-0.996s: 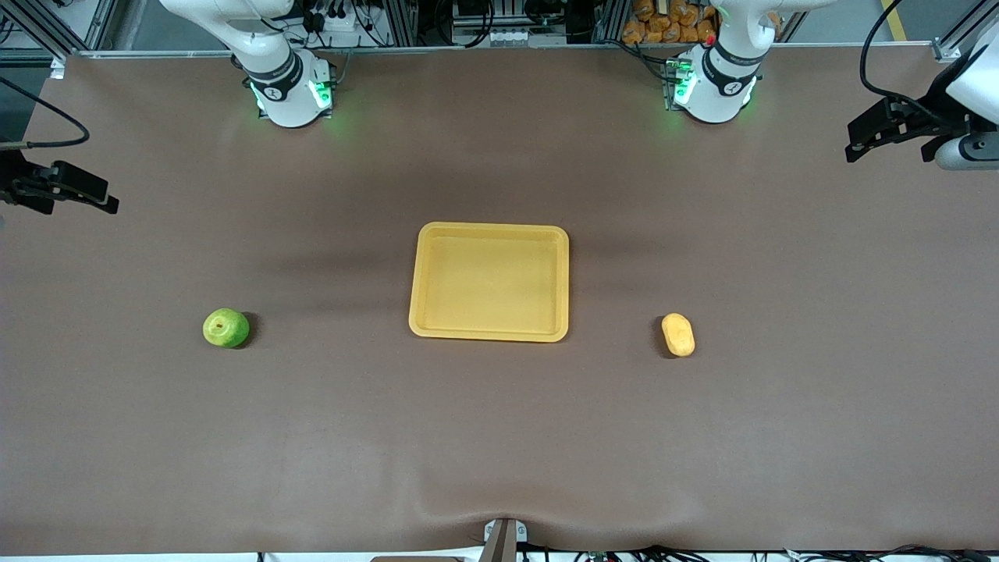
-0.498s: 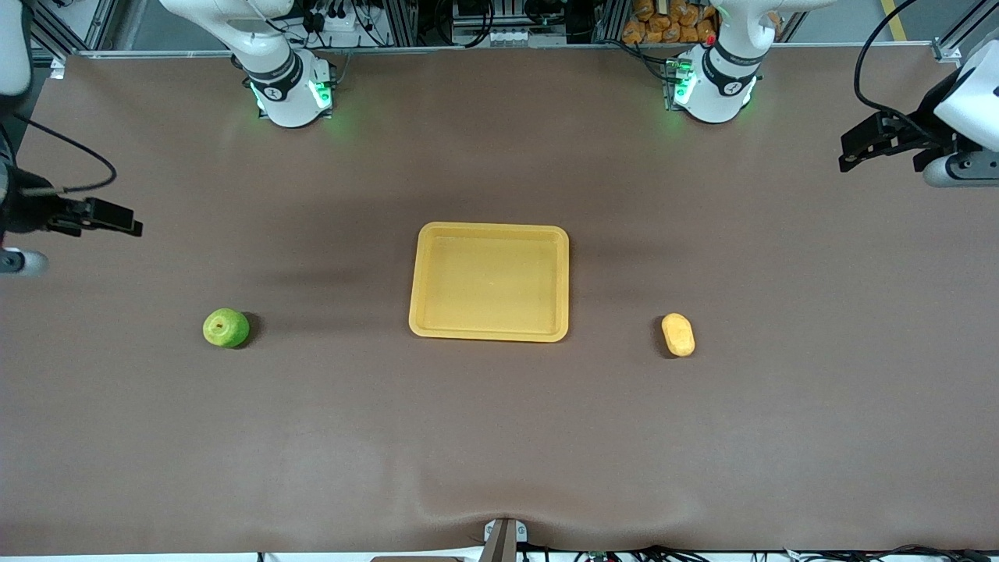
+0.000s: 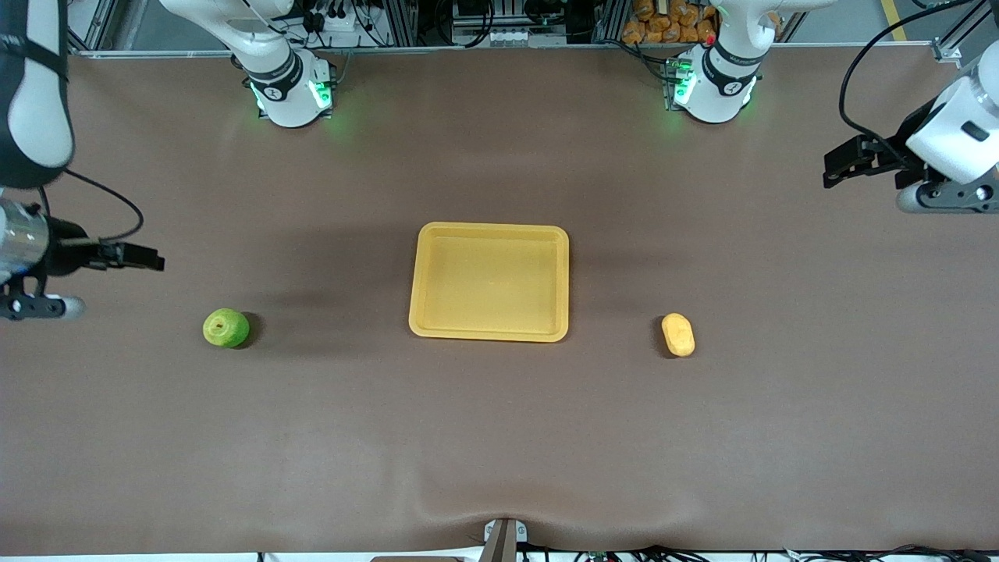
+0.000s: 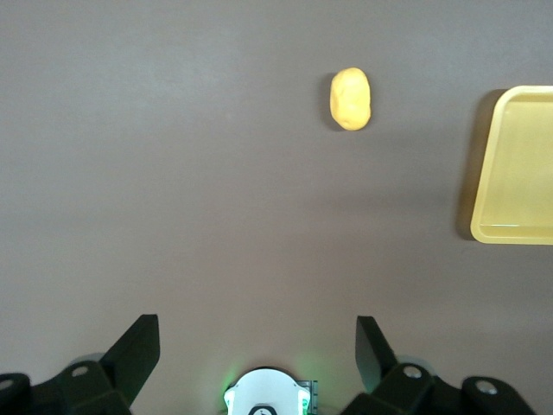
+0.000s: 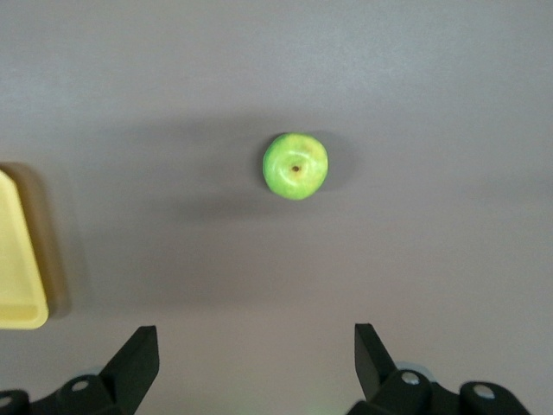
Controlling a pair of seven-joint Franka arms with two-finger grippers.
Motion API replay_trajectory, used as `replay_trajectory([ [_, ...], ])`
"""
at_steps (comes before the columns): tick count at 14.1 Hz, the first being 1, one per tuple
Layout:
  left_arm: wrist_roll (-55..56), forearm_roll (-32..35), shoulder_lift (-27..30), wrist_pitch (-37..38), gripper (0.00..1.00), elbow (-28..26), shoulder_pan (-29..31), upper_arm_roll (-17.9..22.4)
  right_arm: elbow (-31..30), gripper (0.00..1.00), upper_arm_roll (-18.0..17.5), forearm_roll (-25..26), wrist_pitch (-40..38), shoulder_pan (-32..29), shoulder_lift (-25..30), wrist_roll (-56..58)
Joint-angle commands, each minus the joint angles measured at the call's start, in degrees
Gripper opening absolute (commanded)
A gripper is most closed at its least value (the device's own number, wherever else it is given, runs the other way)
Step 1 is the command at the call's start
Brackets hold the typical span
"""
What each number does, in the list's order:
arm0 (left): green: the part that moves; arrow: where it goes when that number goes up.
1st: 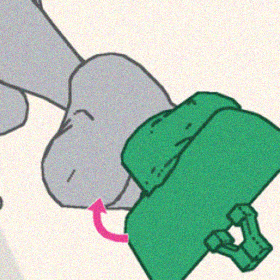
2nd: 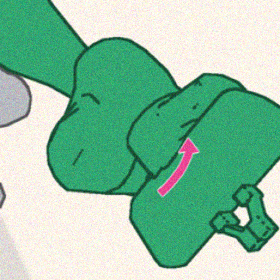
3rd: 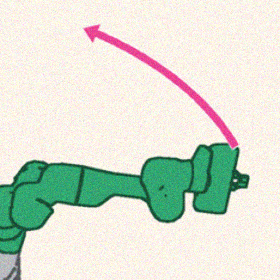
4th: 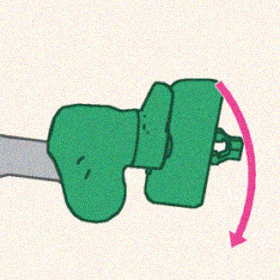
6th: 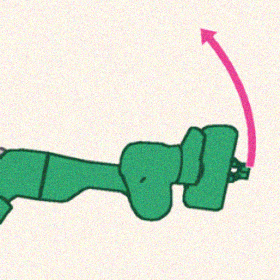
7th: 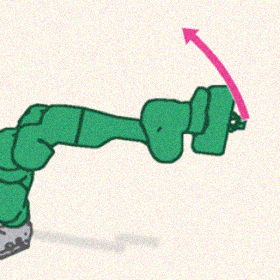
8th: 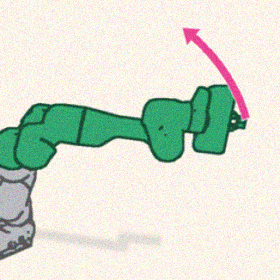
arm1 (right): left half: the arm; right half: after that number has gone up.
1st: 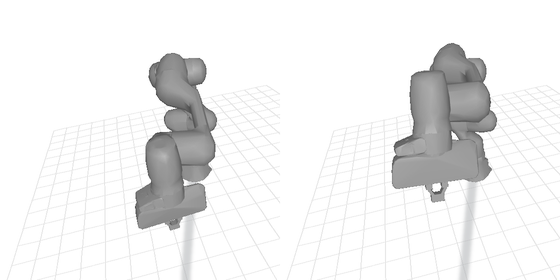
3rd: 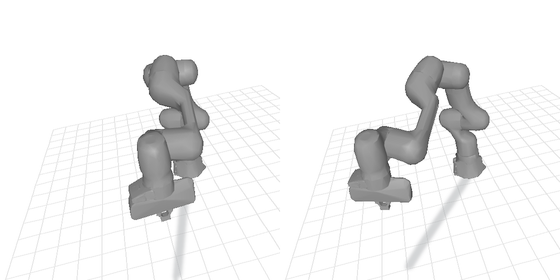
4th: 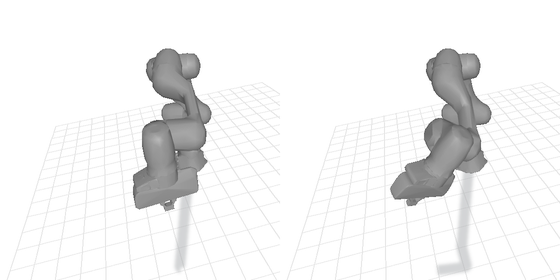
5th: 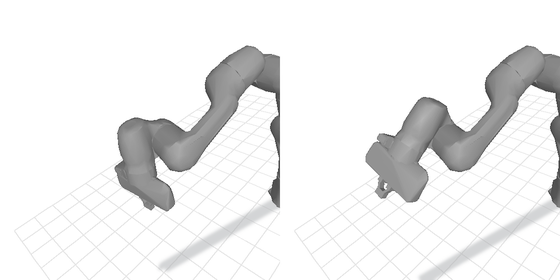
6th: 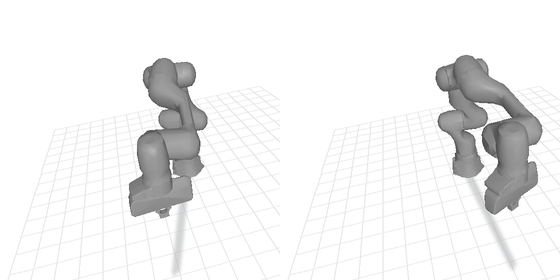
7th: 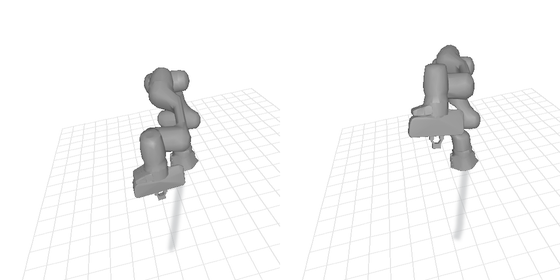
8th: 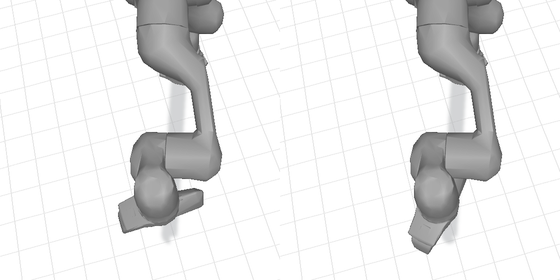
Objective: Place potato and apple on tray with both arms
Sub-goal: 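Reach the right gripper to the green apple while the left gripper approaches the potato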
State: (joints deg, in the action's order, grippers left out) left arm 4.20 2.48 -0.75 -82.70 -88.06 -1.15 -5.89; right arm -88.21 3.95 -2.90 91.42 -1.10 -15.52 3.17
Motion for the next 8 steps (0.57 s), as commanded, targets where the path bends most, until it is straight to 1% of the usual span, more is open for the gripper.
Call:
replay_trajectory([
  [1, -0.33, -1.25, -2.14, -0.88, 1.0, 0.7, -0.17, 0.18, 1.56, 1.0, 0.01, 0.09, 4.88, -0.74, -5.65, 0.43],
  [3, -0.33, -1.34, -3.19, -1.23, 1.0, 0.53, -0.34, 0.18, 1.47, 1.0, -0.08, -0.61, 11.12, -1.19, -9.25, 0.34],
  [6, -0.24, -1.34, -4.78, -1.49, 1.0, 0.0, -0.96, 0.18, 1.38, 1.0, -0.08, -0.96, 13.77, -1.88, -14.09, 0.25],
  [7, -0.24, -1.25, -4.96, -2.54, 1.0, -0.87, -0.96, 0.18, 1.2, 1.0, -0.08, -1.22, 15.96, -2.58, -15.15, 0.52],
  [8, -0.24, -1.25, -4.96, -3.59, 1.0, -2.27, -0.96, 0.18, 1.03, 1.0, -0.08, -1.4, 16.5, -2.68, -16.38, 0.69],
])
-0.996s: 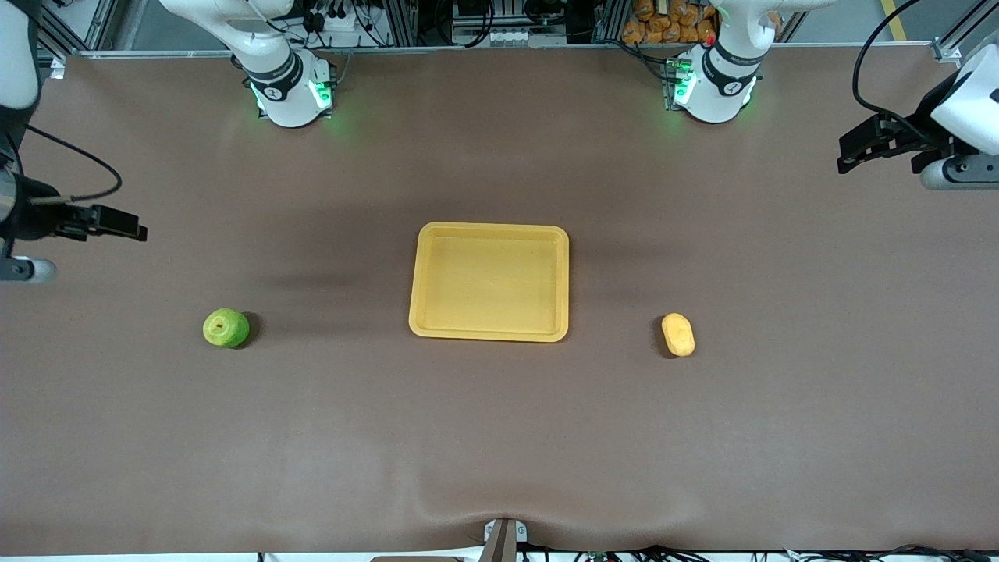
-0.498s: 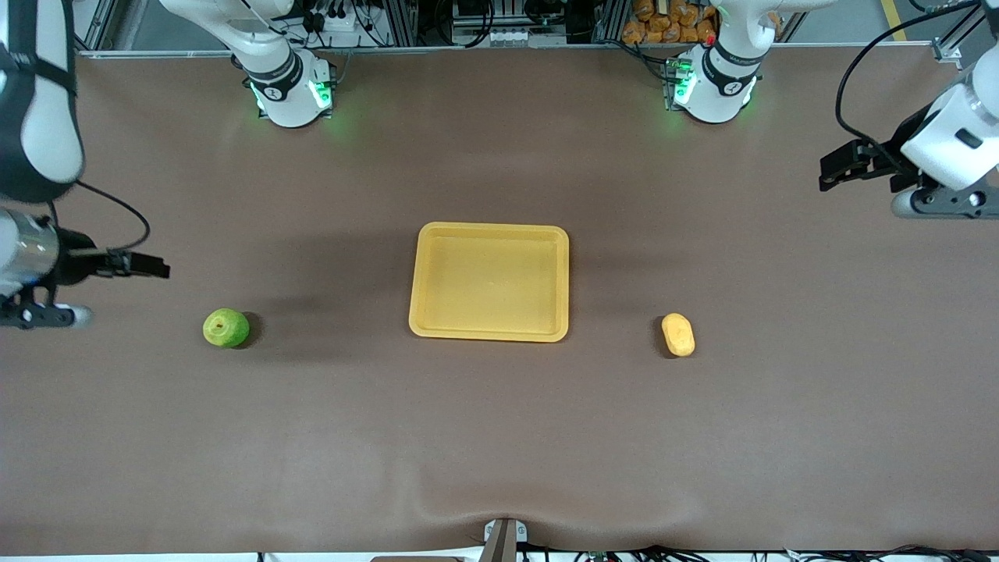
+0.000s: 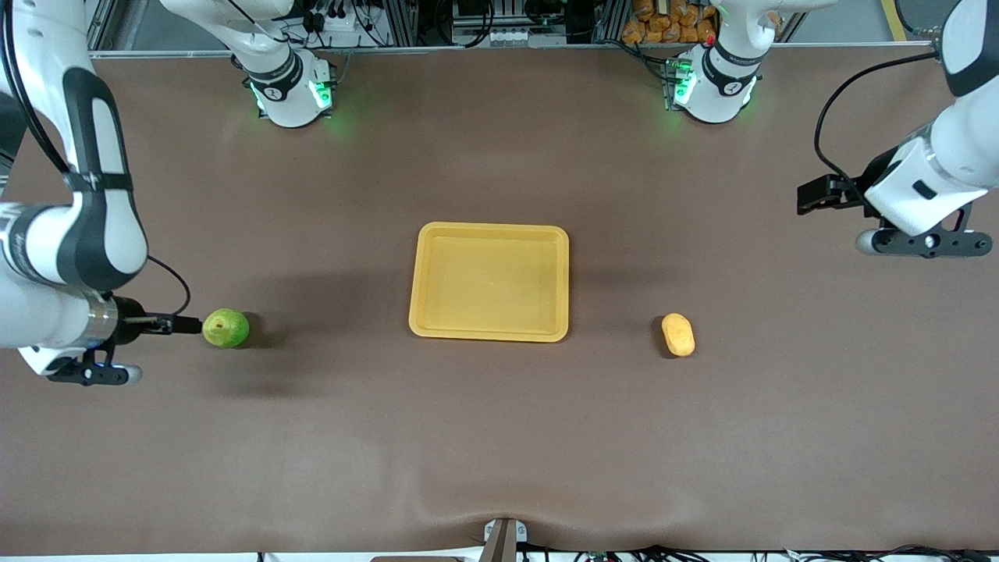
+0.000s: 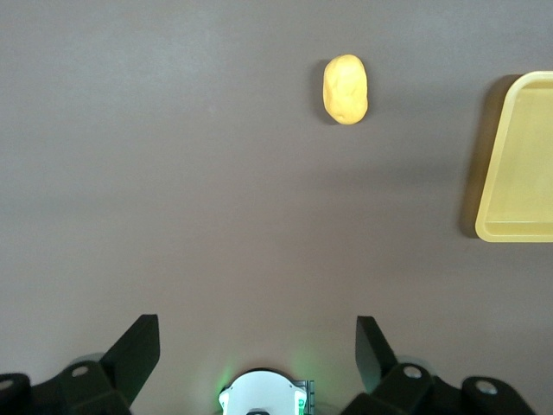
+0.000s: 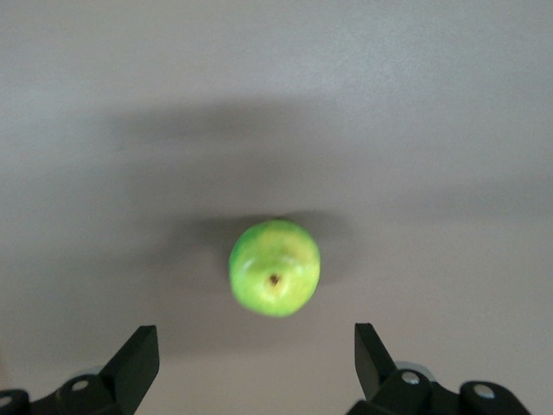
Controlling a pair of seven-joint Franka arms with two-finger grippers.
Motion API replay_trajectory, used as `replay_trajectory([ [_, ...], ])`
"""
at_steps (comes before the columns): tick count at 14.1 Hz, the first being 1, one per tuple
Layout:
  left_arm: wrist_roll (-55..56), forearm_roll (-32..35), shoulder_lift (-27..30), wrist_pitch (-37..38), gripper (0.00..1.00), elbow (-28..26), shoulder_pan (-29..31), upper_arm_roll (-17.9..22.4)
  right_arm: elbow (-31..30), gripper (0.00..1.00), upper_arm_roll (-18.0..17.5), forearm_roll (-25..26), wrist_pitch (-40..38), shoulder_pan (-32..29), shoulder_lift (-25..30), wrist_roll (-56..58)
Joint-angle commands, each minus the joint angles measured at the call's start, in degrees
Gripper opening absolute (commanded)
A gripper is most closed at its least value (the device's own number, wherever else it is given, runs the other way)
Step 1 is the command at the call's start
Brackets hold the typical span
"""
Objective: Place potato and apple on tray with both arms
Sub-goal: 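Reach the right gripper to the green apple while the left gripper approaches the potato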
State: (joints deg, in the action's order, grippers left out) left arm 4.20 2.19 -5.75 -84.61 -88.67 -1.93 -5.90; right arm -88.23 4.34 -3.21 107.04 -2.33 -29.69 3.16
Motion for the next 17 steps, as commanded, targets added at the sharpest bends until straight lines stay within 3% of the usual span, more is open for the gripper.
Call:
replay_trajectory([
  [1, -0.25, -0.96, -0.05, -3.26, 1.0, -3.07, -0.18, 0.1, 0.17, 1.0, -0.48, -0.4, 0.63, -0.92, -2.56, 1.06],
  [9, -0.07, -0.96, -0.23, -16.7, 1.0, -14.15, -0.18, -0.16, -11.95, 1.0, -0.65, -1.27, 12.57, -1.09, -3.09, 0.27],
  [11, -0.07, -0.88, -0.32, -20.48, 1.0, -17.05, -0.18, -0.25, -12.67, 1.0, -0.65, -1.44, 13.28, -1.09, -3.26, 0.18],
  [17, 1.86, -0.35, -4.27, -24.27, 1.0, -18.55, -1.59, -0.34, -12.41, 1.0, -0.65, -3.29, 14.86, -1.09, -4.41, 0.18],
])
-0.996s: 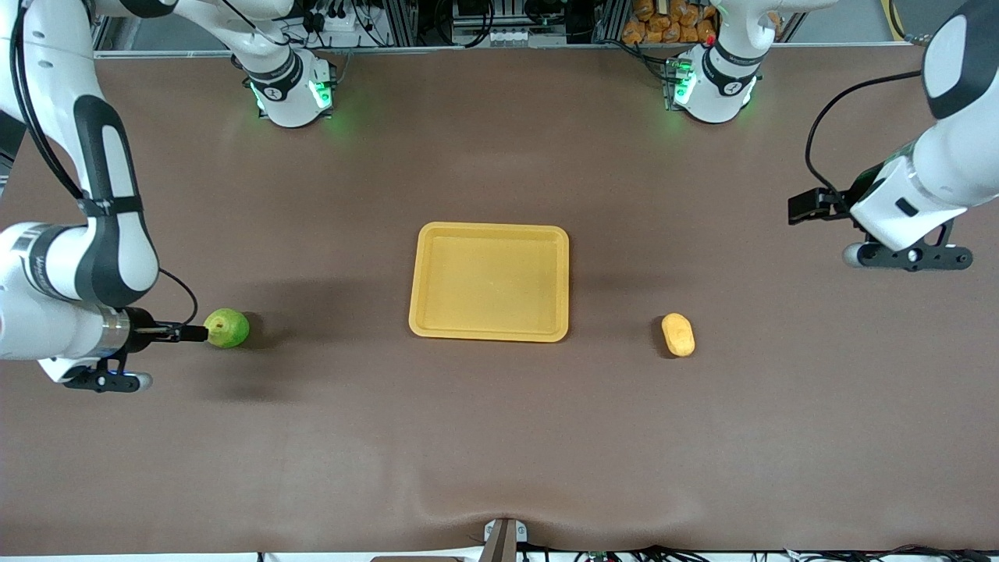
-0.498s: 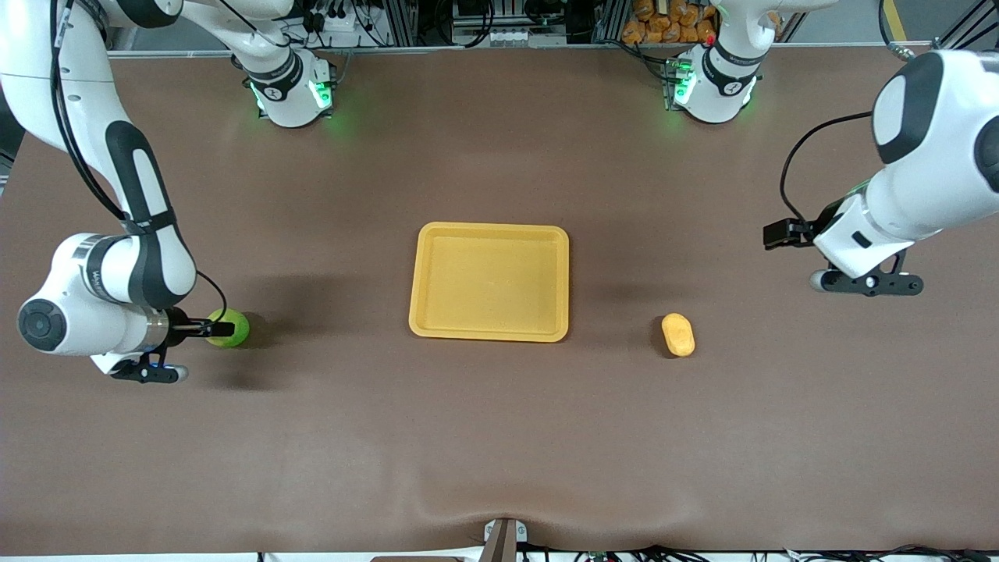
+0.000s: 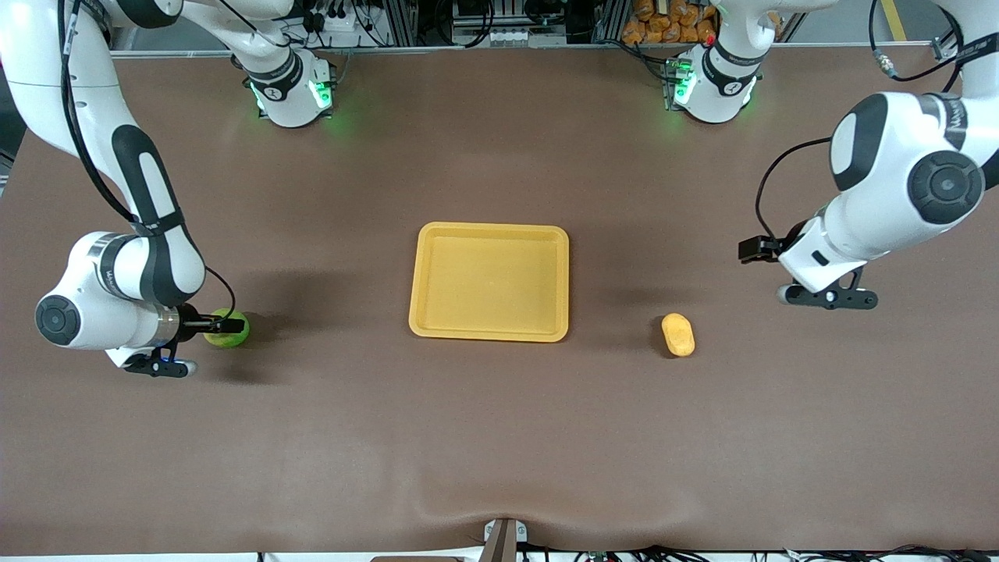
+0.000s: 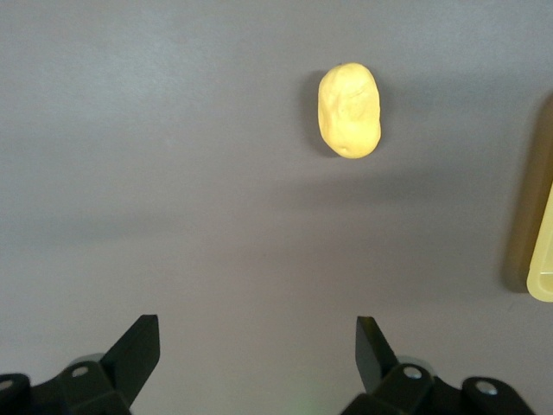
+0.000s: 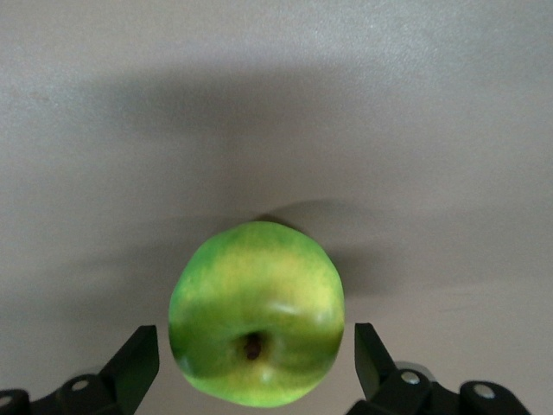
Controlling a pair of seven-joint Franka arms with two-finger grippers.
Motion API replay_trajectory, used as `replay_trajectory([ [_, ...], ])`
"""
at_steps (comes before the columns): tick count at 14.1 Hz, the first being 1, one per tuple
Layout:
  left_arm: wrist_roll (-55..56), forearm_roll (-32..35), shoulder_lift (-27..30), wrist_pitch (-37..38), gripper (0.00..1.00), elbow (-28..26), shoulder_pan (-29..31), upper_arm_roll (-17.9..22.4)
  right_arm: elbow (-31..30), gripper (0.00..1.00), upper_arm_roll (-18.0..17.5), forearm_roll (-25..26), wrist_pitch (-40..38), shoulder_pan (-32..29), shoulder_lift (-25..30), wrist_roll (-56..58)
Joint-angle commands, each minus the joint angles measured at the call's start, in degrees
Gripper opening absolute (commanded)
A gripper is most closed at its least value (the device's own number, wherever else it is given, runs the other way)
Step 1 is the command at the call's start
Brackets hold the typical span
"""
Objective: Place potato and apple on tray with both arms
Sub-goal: 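Close the right gripper on the apple while the left gripper grasps the potato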
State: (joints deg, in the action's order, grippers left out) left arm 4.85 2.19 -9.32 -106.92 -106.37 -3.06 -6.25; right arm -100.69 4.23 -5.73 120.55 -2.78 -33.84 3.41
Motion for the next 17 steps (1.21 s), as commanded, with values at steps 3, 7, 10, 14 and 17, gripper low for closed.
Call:
replay_trajectory([
  [3, 1.56, -0.16, -1.4, -8.29, 1.0, -4.36, -0.72, 0.0, 0.05, 1.0, -0.45, -0.78, 3.29, -0.3, -0.87, -0.07],
  [7, 4.1, -0.16, -2.63, -11.9, 1.0, -5.25, -1.33, 0.0, 0.23, 0.49, -0.45, -0.78, 3.73, -0.39, -1.31, -1.3],
  [10, 7.97, -0.16, -4.74, -15.5, 1.0, -5.16, -2.56, 0.0, 0.4, 0.35, -0.53, -0.69, 3.12, 0.05, -0.53, -1.57],
  [14, 12.19, -0.08, -8.52, -21.65, 1.0, -5.08, -3.18, 0.0, 3.03, 0.32, -0.62, -0.6, -2.48, 2.59, 3.16, -1.65],
  [17, 15.96, -0.08, -10.98, -24.99, 1.0, -5.08, -4.58, 0.0, 9.0, 0.32, -0.71, -0.69, -13.63, 5.32, 3.61, -7.34],
])
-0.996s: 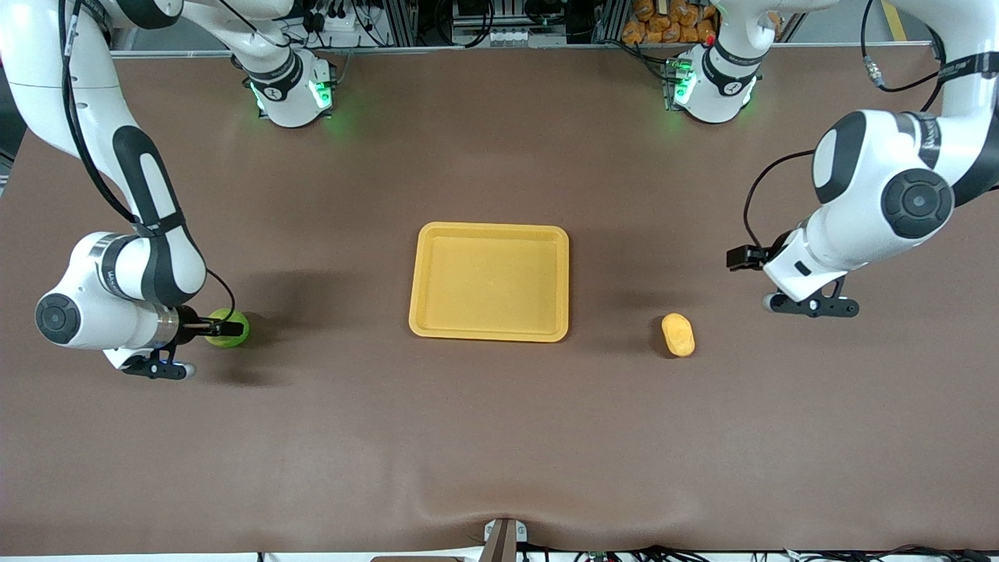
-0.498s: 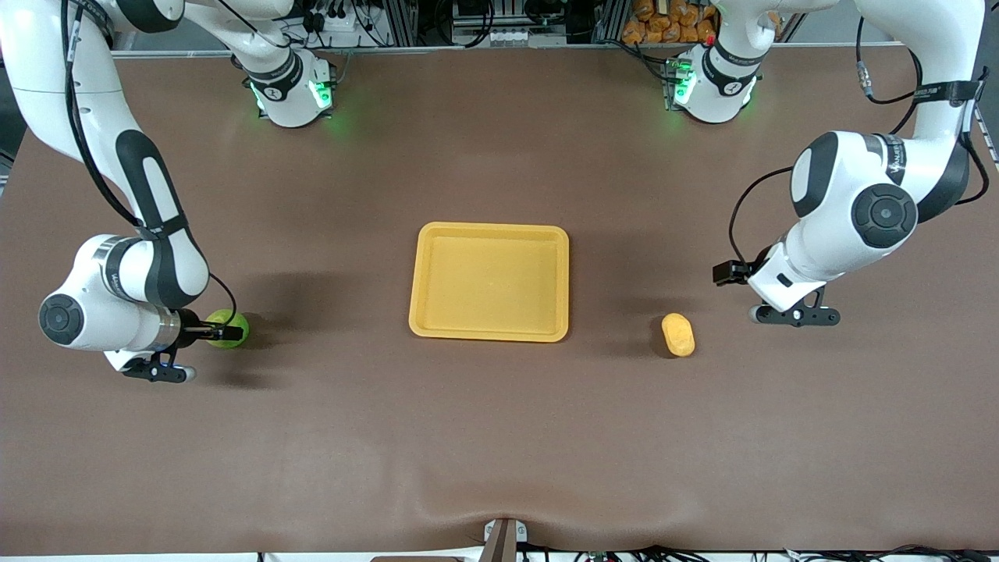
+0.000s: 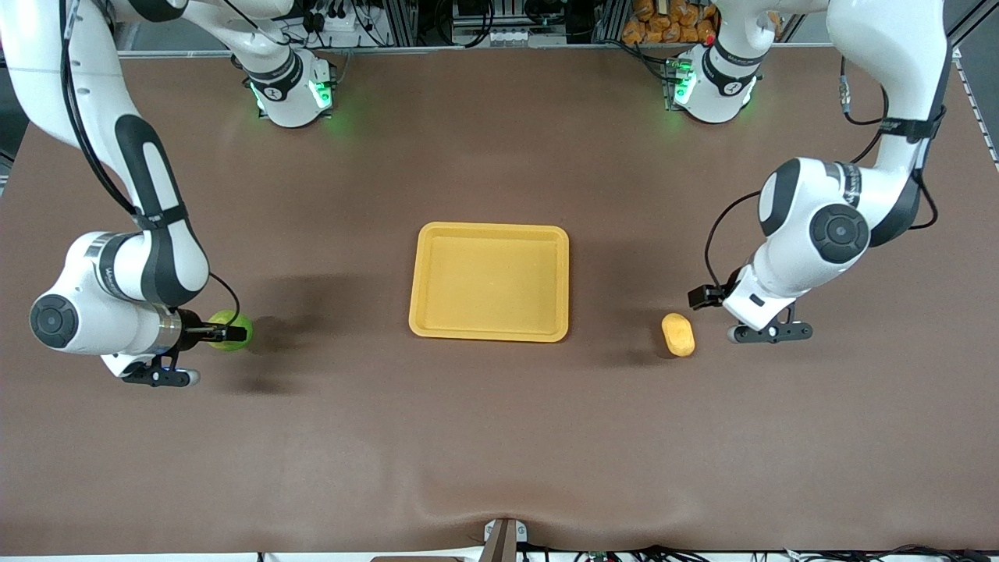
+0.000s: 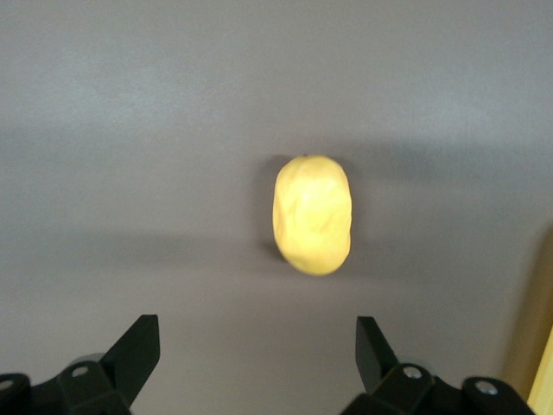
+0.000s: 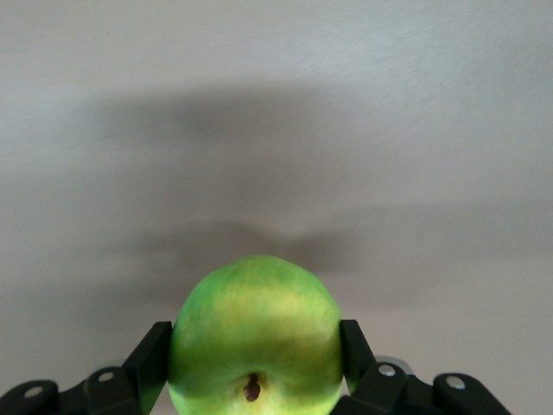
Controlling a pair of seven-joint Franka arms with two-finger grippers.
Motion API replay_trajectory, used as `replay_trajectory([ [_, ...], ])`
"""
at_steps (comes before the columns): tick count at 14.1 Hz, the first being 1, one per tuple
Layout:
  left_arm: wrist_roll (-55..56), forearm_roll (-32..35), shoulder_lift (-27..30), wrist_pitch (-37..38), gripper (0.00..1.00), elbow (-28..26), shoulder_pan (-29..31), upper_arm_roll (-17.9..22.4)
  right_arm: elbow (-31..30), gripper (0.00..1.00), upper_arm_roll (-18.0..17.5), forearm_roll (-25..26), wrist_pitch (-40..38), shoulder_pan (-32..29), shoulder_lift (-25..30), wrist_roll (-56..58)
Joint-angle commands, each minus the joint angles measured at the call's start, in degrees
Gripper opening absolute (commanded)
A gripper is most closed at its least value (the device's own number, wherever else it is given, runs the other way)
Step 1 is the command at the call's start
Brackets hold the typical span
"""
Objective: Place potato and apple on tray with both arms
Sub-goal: 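Close the right gripper on the apple while the left gripper grasps the potato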
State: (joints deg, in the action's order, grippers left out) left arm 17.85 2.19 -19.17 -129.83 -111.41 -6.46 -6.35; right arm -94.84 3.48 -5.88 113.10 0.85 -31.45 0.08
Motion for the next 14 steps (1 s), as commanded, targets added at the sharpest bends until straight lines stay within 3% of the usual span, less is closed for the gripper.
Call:
replay_trajectory([
  [1, 4.2, -0.17, -1.92, -3.22, 1.0, -0.03, -1.28, 0.11, 5.35, 0.32, -0.05, -0.54, -10.84, 3.36, 1.22, -6.47],
  [4, 6.67, -0.17, -4.73, -7.0, 1.0, -0.03, -1.72, 0.11, 9.59, 0.32, -0.14, -2.28, -16.33, 7.93, 1.22, -7.99],
  [7, 9.22, -0.17, -7.02, -9.99, 1.0, -0.03, -2.24, 0.11, 9.33, 0.32, -0.31, -11.85, -16.24, 10.04, 1.13, -7.9],
  [10, 12.46, -0.17, -9.12, -12.37, 1.0, 0.06, -2.86, 0.11, 9.41, 0.32, -0.23, -12.4, -14.06, 16.44, 1.13, -7.9],
  [14, 16.61, -0.17, -10.1, -12.99, 1.0, 0.67, -4.09, 0.19, 7.49, 0.32, 0.13, -11.7, -4.49, 24.37, 0.61, -8.6],
])
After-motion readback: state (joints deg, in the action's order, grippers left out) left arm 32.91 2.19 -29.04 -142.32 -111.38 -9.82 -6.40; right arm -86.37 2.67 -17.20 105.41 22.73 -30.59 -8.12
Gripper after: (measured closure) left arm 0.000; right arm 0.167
